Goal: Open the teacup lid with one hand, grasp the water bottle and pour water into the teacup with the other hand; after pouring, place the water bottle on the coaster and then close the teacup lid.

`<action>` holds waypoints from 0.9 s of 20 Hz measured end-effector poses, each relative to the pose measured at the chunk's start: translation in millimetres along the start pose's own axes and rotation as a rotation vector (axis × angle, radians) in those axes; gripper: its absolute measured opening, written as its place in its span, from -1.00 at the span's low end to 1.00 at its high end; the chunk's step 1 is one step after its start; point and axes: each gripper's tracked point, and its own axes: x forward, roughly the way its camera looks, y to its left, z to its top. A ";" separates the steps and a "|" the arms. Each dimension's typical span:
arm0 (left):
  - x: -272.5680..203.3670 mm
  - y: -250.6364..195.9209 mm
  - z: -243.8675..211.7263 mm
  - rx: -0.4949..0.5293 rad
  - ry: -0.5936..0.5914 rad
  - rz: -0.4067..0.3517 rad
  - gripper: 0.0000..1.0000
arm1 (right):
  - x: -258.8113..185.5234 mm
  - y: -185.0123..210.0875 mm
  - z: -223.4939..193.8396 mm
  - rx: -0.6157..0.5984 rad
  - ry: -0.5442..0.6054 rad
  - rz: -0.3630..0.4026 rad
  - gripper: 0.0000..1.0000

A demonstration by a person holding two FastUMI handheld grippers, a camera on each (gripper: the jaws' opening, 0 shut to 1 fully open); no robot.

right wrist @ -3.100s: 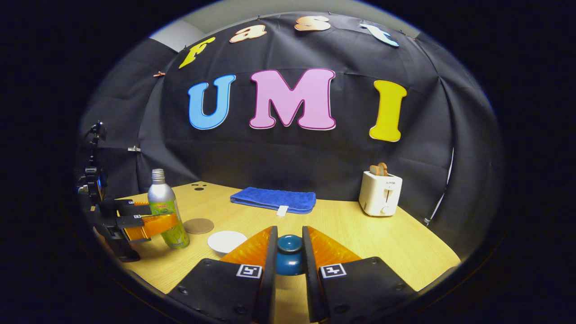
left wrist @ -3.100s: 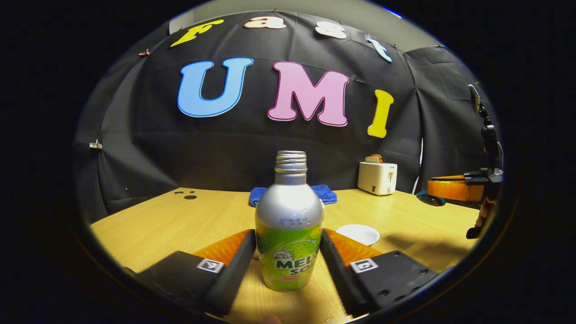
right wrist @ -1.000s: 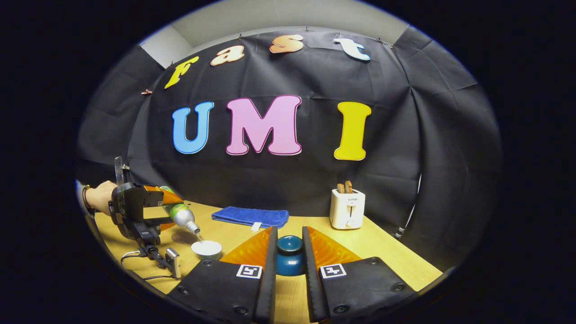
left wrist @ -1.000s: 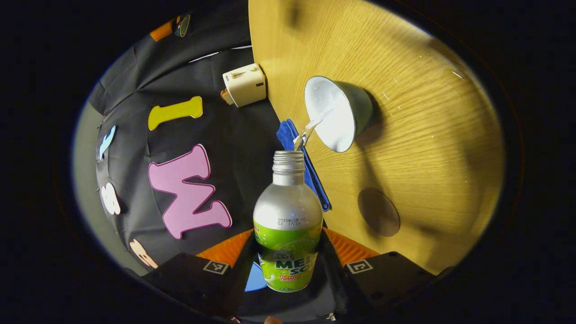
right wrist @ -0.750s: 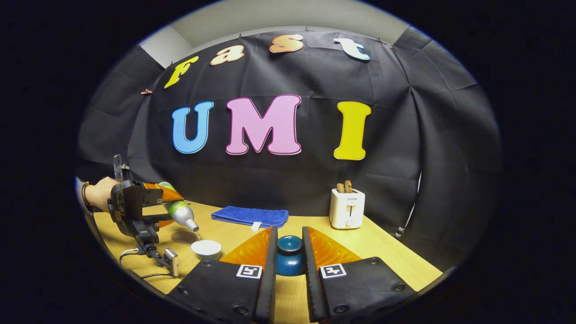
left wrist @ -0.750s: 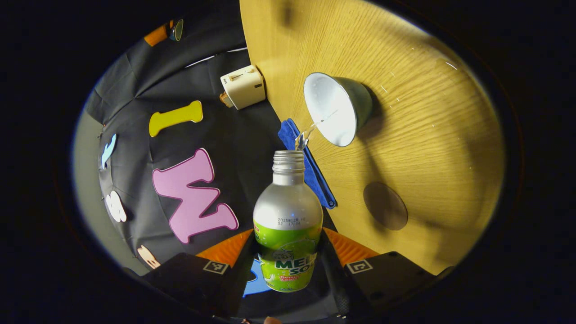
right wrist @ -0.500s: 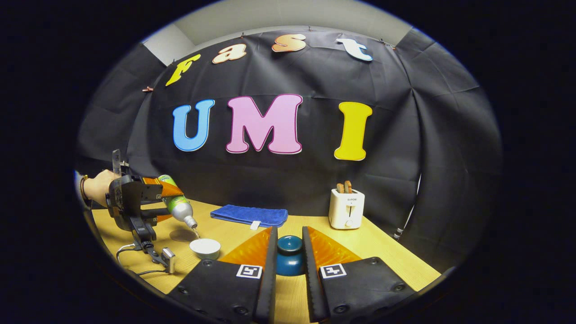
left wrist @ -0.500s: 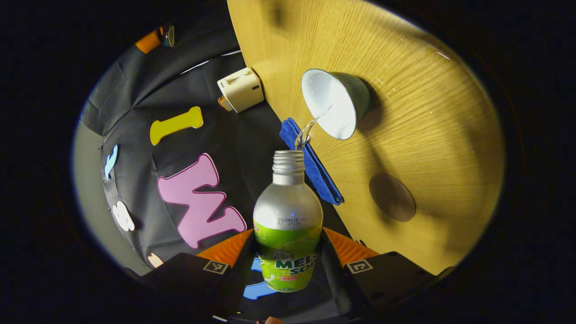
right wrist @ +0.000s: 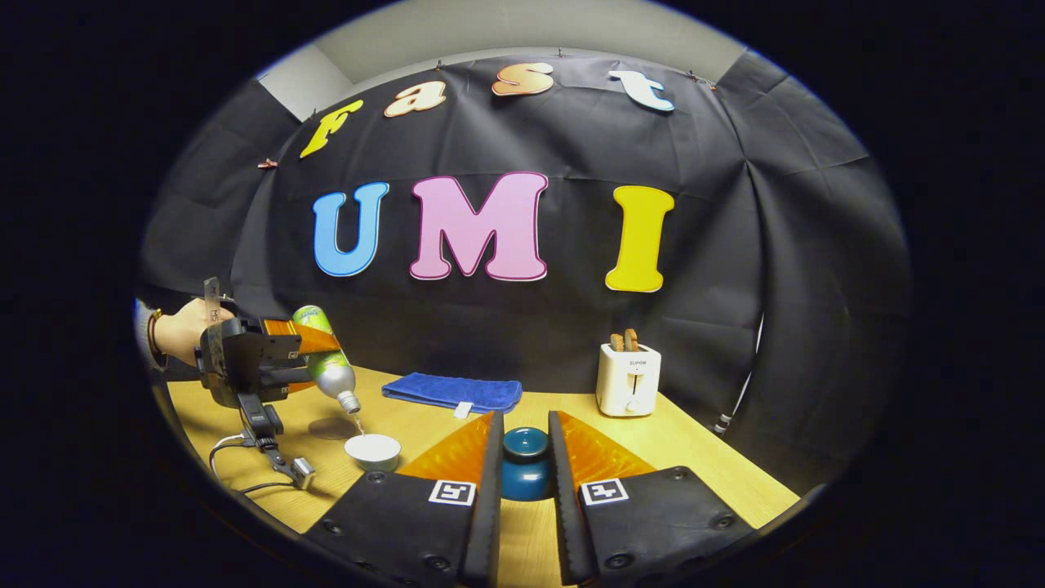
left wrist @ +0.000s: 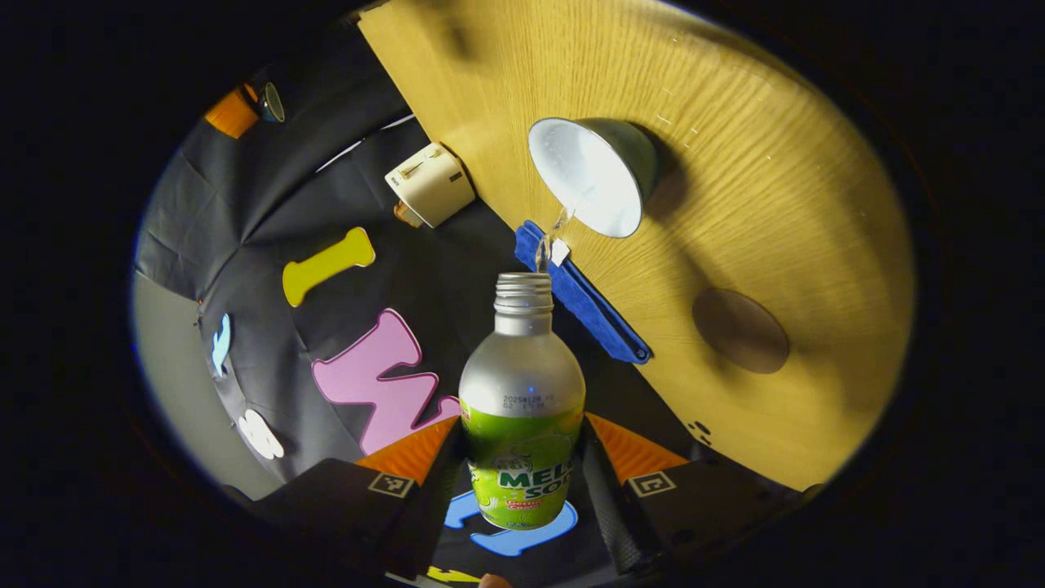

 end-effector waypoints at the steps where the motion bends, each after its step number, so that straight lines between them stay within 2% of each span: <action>1: 0.8 2.3 -0.1 0.012 -0.004 0.007 0.59 | 0.4 -0.5 -0.2 0.000 -0.001 -0.001 -0.36; 4: 3.0 10.8 -0.9 0.061 -0.016 0.035 0.59 | 0.0 -1.4 0.1 0.000 -0.002 -0.004 -0.36; 7: 7.4 28.8 -3.1 0.168 -0.026 0.077 0.60 | -0.1 -3.1 0.4 0.003 -0.004 -0.007 -0.36; 11: 9.2 34.0 -5.8 0.216 -0.038 0.103 0.60 | -0.9 -5.3 1.4 0.013 -0.005 -0.007 -0.36; 16: 9.2 34.9 -3.4 0.198 -0.045 0.131 0.60 | -2.0 -10.0 2.8 0.017 -0.010 -0.015 -0.36; 18: 9.8 30.9 -4.7 0.137 -0.043 0.119 0.60 | -2.7 -10.5 3.3 0.021 -0.010 -0.015 -0.36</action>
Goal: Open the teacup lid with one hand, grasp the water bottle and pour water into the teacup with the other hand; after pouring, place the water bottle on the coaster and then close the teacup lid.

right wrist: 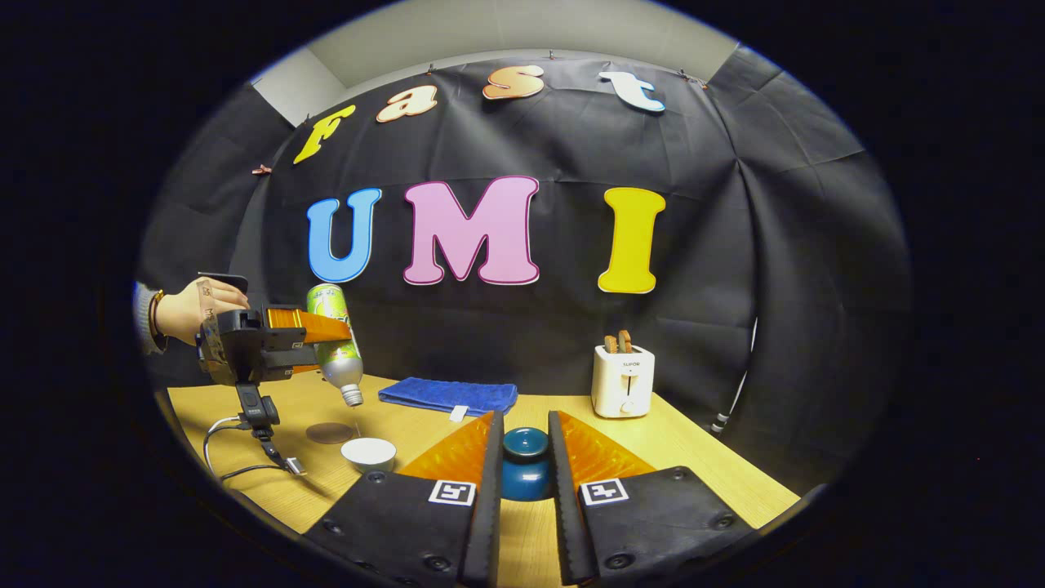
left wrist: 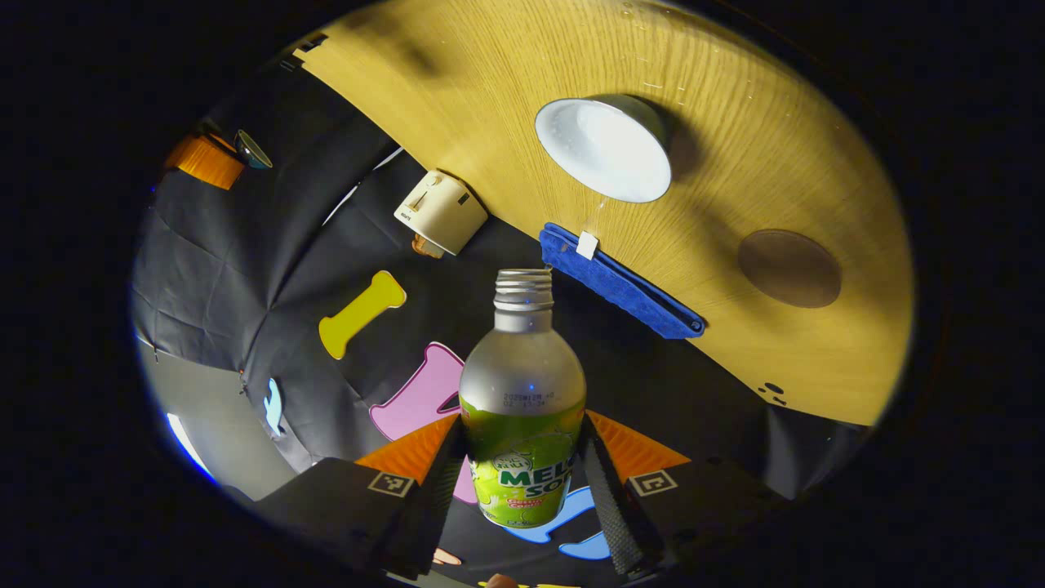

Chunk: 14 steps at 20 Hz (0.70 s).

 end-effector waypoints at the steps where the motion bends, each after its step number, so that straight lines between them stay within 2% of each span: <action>1: 0.9 -4.8 0.7 -0.072 -0.003 -0.010 0.60 | -0.1 -0.8 0.7 0.000 0.000 0.000 -0.36; 3: -3.3 -29.1 8.2 -0.322 0.001 -0.076 0.60 | -0.4 -2.6 1.3 0.000 -0.003 -0.004 -0.36; 7: -13.5 -62.5 49.2 -0.909 -0.018 -0.228 0.59 | -0.5 -6.4 2.1 0.009 -0.007 -0.013 -0.36; 8: -17.1 -67.0 61.5 -1.046 -0.022 -0.256 0.60 | -0.2 -5.9 1.9 0.011 -0.007 -0.013 -0.46; 9: -20.0 -68.3 72.3 -1.178 -0.024 -0.268 0.59 | 0.3 -5.4 1.5 0.012 -0.006 -0.012 -0.36; 10: -20.0 -68.2 78.8 -1.301 -0.022 -0.266 0.60 | 0.1 -5.6 1.3 0.012 -0.007 -0.012 -0.36; 14: -24.5 -47.7 63.9 -1.784 0.022 -0.152 0.58 | 2.8 3.2 -3.1 0.005 0.003 -0.001 -0.36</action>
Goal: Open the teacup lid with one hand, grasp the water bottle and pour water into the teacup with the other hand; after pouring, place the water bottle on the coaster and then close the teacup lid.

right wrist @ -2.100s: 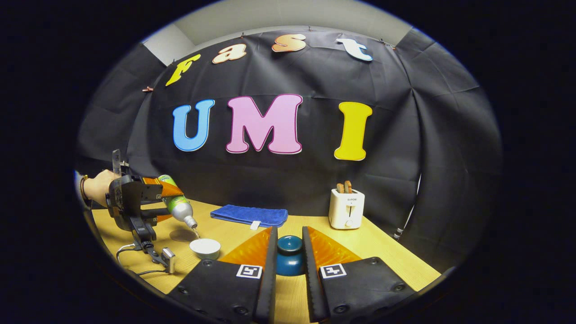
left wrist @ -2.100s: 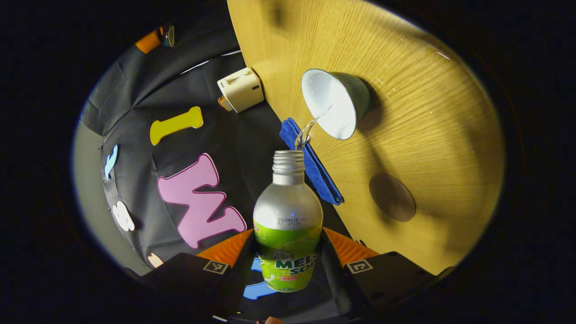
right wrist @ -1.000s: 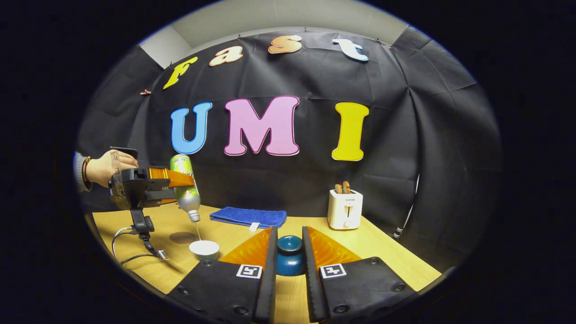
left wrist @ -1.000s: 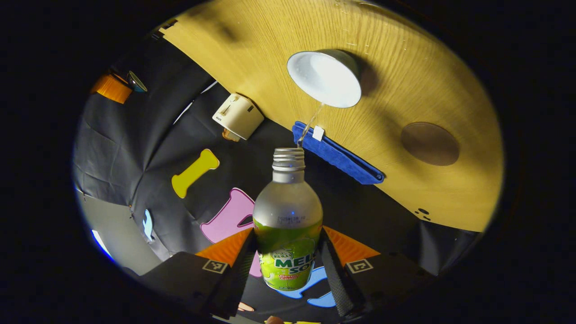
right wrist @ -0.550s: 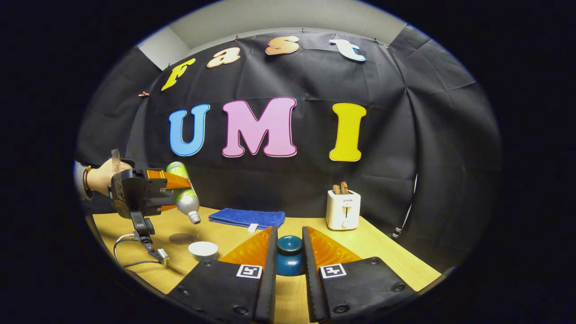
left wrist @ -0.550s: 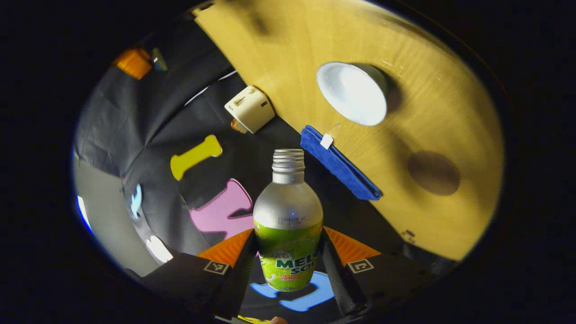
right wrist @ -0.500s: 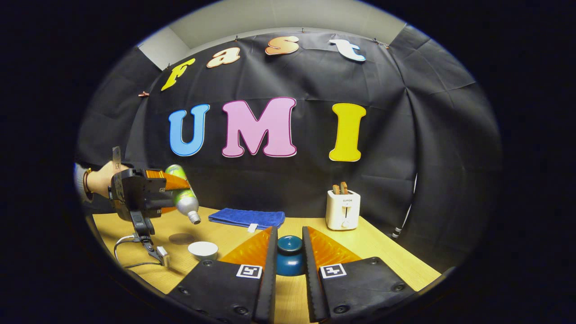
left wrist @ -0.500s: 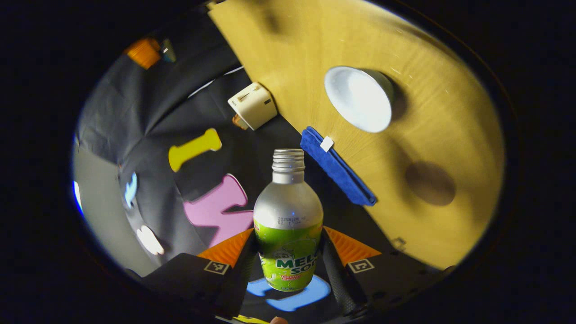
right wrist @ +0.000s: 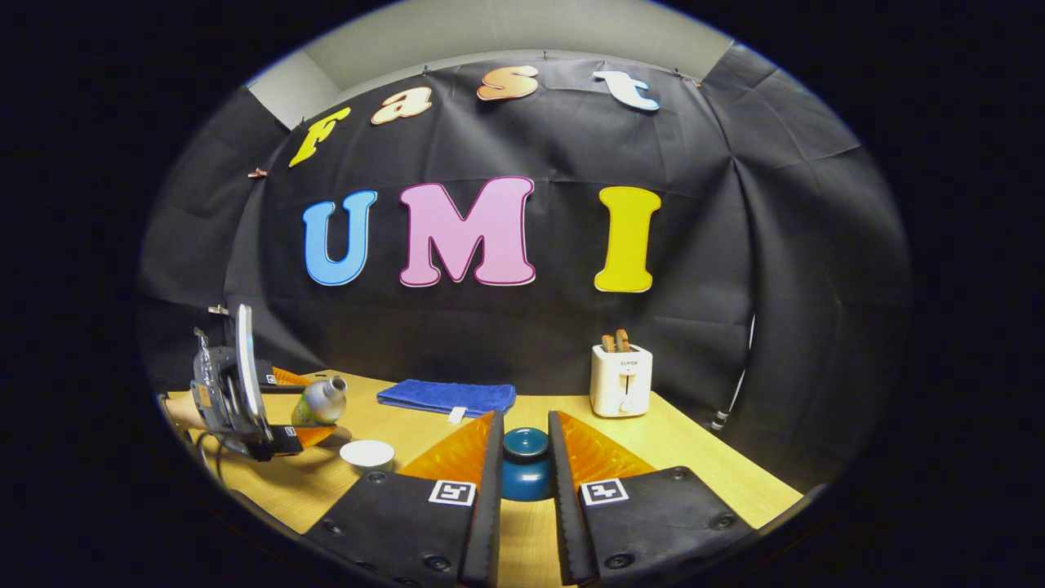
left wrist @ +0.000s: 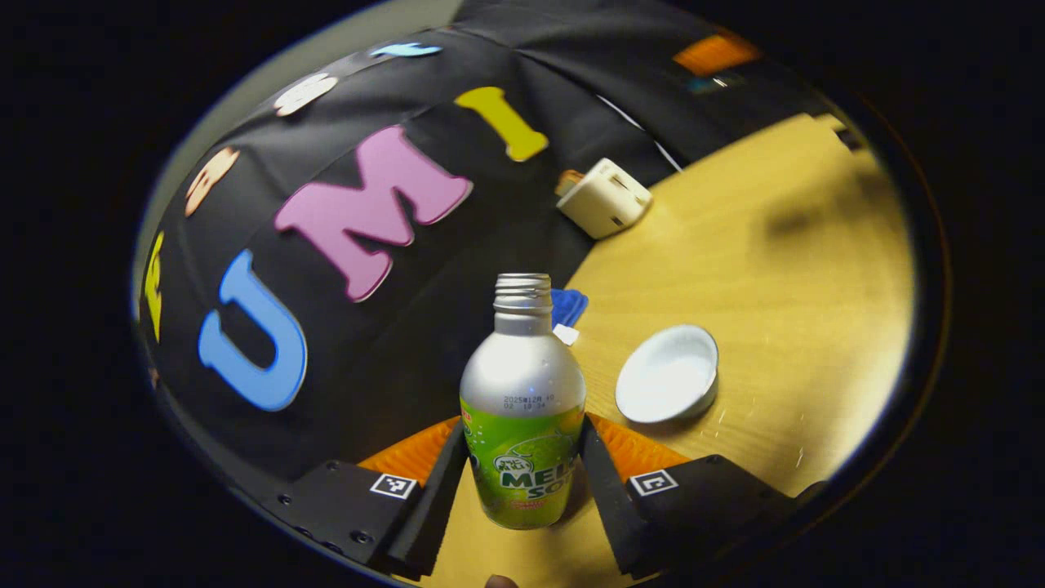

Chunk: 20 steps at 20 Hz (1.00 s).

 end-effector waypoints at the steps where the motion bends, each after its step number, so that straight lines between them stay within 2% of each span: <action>1: -2.4 4.8 8.0 -0.124 -0.027 0.013 0.59 | 1.0 2.5 -1.6 -0.003 0.004 0.005 -0.36; 4: -11.7 38.5 21.3 -0.436 -0.100 0.058 0.58 | 3.1 9.2 -6.5 -0.015 0.017 0.019 -0.36; 6: -10.7 62.5 16.1 -0.574 -0.123 0.090 0.58 | 3.9 11.0 -6.6 -0.013 0.017 0.024 -0.36; 7: -7.0 67.7 10.2 -0.610 -0.117 0.098 0.58 | 3.4 10.6 -6.9 -0.011 0.017 0.023 -0.36; 10: 10.1 78.9 -10.2 -0.632 -0.082 0.129 0.58 | 3.6 6.5 -6.2 -0.006 0.015 0.016 -0.36; 13: 21.9 74.9 -19.7 -0.658 -0.068 0.111 0.60 | 3.8 3.9 -5.9 -0.005 0.014 0.011 -0.36; 20: 29.1 74.4 -41.9 -0.672 -0.024 0.132 0.61 | 4.1 5.4 -7.9 -0.006 0.019 0.014 -0.36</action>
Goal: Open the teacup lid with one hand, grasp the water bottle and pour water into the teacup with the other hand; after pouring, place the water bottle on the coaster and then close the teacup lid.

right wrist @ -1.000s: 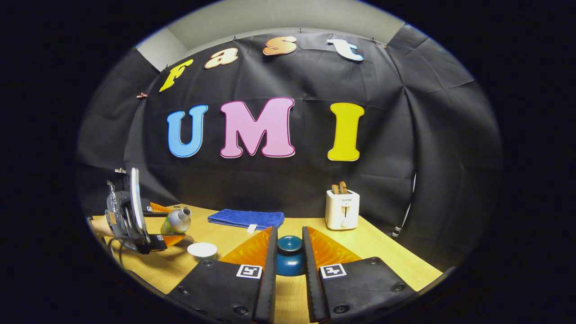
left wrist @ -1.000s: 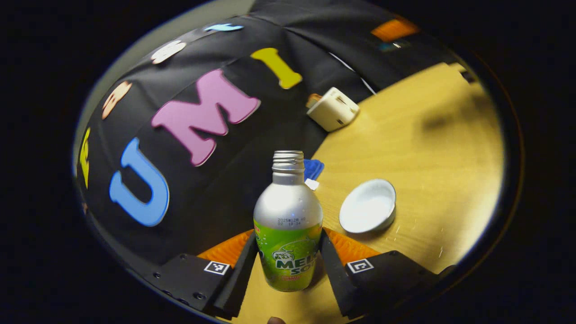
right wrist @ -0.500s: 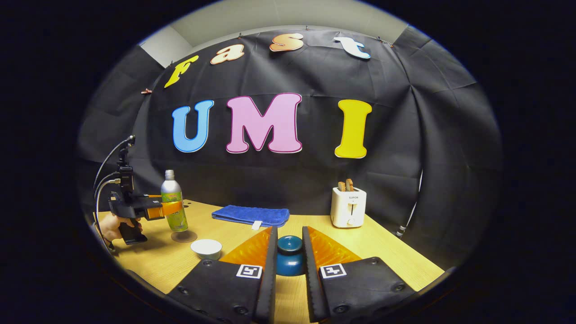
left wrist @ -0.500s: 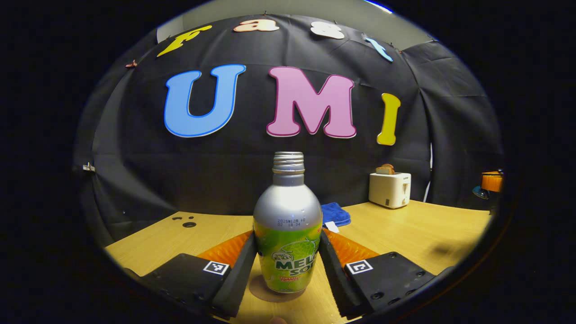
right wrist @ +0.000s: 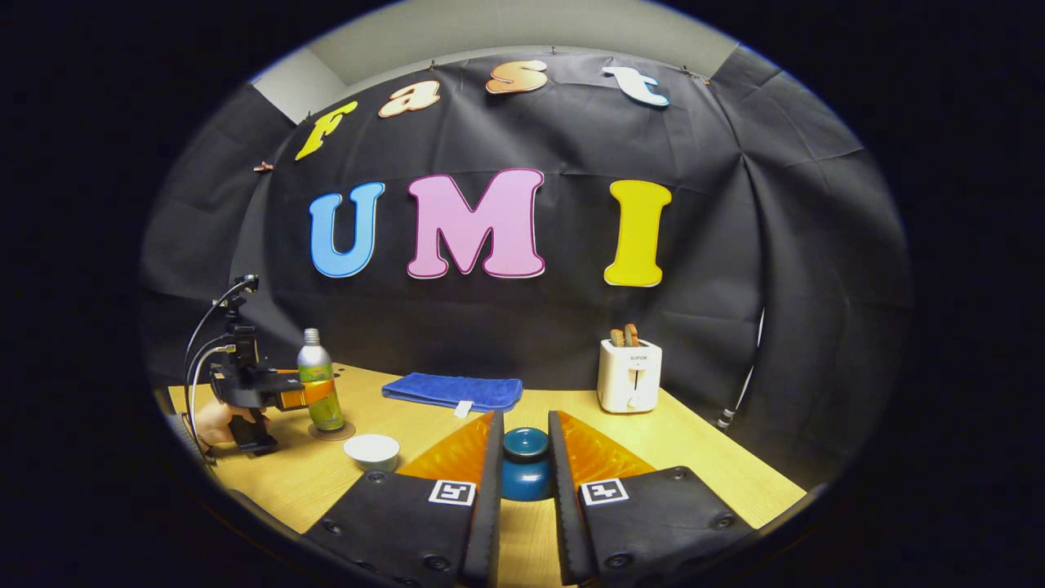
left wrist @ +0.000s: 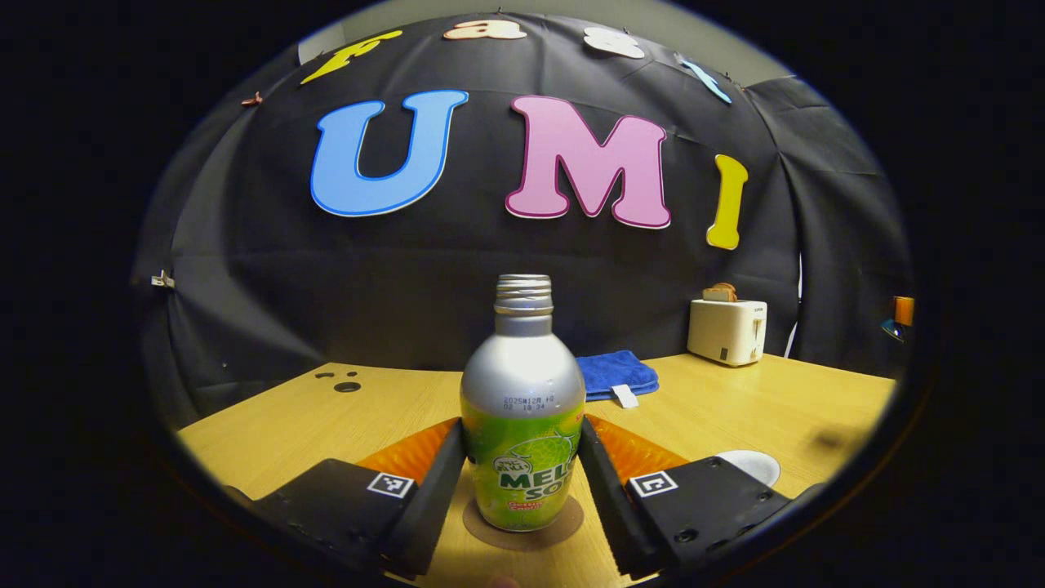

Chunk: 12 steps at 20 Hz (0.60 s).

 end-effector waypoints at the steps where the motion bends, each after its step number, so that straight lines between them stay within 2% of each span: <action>1: 1.0 -0.7 -2.0 -0.002 0.007 -0.001 0.63 | 0.0 0.3 0.6 0.000 -0.001 0.001 -0.36; 5: 3.2 1.7 -13.0 0.006 0.045 0.025 0.67 | -1.1 -1.3 3.1 -0.001 -0.009 -0.003 -0.36; 6: 3.2 0.2 -17.5 0.010 0.063 0.026 0.69 | -1.3 -1.7 3.3 0.001 -0.010 -0.004 -0.46; 7: 1.8 -0.2 -20.6 0.014 0.078 0.029 0.76 | -1.4 -1.8 3.8 0.002 -0.009 -0.003 -0.36; 12: -18.3 4.5 -26.3 0.001 0.110 0.046 0.79 | 1.0 8.4 -1.1 0.007 0.001 0.019 -0.36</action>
